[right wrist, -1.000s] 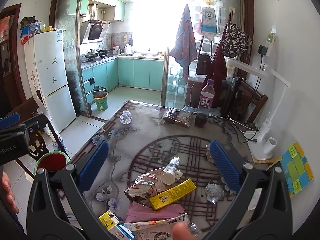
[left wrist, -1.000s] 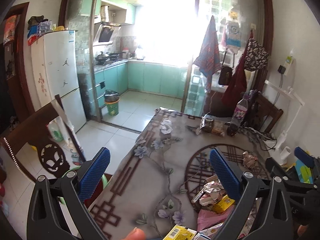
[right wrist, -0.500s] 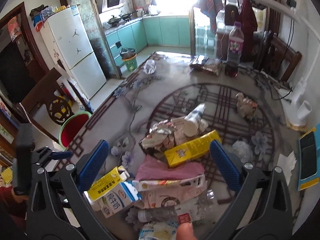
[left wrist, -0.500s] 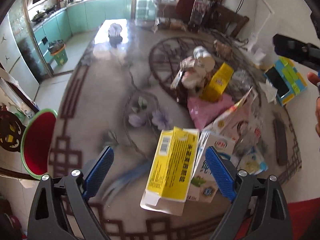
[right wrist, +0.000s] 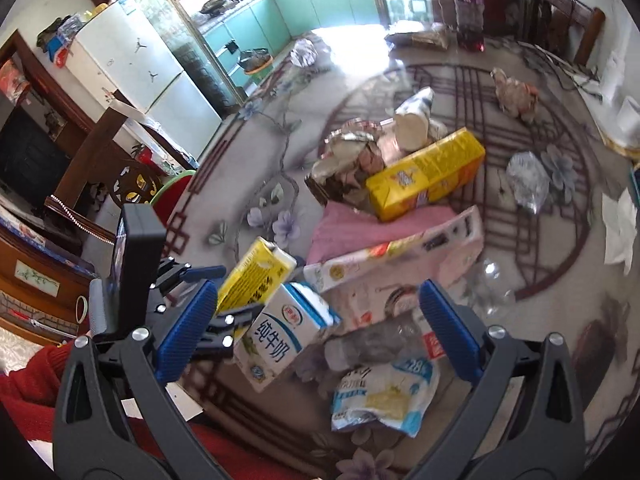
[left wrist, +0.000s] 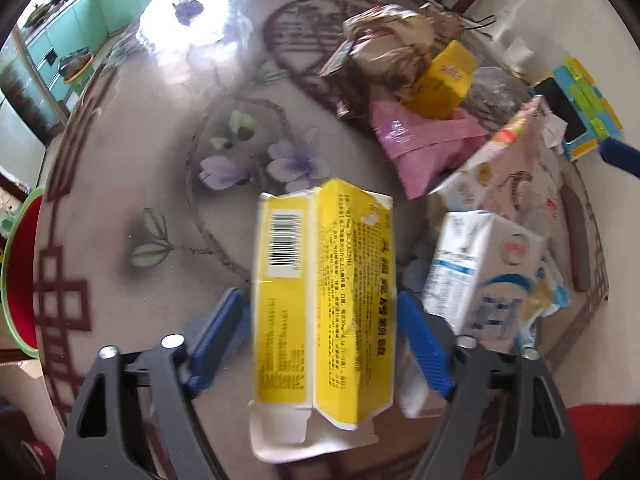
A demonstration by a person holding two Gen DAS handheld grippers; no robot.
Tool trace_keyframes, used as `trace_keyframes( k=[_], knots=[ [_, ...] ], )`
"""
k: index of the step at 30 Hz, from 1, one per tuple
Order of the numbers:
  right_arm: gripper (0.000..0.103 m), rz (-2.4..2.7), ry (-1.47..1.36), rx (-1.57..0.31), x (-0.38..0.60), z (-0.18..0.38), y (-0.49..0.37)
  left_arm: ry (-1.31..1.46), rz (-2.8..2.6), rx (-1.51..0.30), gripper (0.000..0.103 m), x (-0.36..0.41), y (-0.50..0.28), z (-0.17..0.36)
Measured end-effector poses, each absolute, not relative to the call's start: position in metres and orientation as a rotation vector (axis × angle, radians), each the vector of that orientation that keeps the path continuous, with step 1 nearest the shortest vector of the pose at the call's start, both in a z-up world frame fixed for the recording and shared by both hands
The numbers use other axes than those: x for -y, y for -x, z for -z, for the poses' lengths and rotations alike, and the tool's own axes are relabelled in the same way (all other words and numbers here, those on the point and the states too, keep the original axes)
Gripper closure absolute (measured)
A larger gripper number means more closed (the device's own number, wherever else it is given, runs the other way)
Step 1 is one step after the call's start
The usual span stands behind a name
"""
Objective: Collect trash
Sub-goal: 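Grasp the yellow box with the left gripper while the right grasps the white milk carton, then carry both items over the red bucket and open both grippers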
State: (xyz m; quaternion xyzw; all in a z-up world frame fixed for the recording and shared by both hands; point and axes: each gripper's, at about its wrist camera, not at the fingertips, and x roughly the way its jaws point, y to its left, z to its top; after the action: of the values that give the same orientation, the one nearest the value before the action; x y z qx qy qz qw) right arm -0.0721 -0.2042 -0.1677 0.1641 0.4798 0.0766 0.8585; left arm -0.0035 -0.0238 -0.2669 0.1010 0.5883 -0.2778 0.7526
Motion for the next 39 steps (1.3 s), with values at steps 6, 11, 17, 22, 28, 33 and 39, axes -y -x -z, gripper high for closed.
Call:
trace_keyframes(
  k=[6,11,17,22,28,33,39],
  knots=[
    [0.005,-0.113,-0.401,-1.046,0.183,0.178,0.080,-0.174,0.661,-1.184,0.071,-0.007,-0.003,0.231],
    [0.027,-0.026,-0.591,-1.078,0.166,0.206,0.084,-0.133,0.655,-1.098,0.076,-0.037,-0.018,0.193],
    [0.032,0.130,-0.529,-1.140,0.131,0.226,0.072,-0.126,0.689,-1.037,0.076,-0.063,-0.037,0.170],
    [0.036,0.280,-0.464,-1.171,0.117,0.243,0.059,-0.110,0.688,-1.035,0.074,-0.073,-0.050,0.169],
    [0.050,0.297,-0.544,-1.123,0.117,0.240,0.062,-0.104,0.677,-1.020,0.074,-0.109,-0.056,0.165],
    [0.050,0.213,-0.542,-0.997,0.099,0.196,0.049,-0.052,0.618,-0.999,0.074,-0.147,-0.069,0.160],
    [0.051,0.034,-0.481,-0.925,0.056,0.163,-0.004,-0.023,0.472,-0.966,0.074,-0.204,-0.087,0.156]
  ],
)
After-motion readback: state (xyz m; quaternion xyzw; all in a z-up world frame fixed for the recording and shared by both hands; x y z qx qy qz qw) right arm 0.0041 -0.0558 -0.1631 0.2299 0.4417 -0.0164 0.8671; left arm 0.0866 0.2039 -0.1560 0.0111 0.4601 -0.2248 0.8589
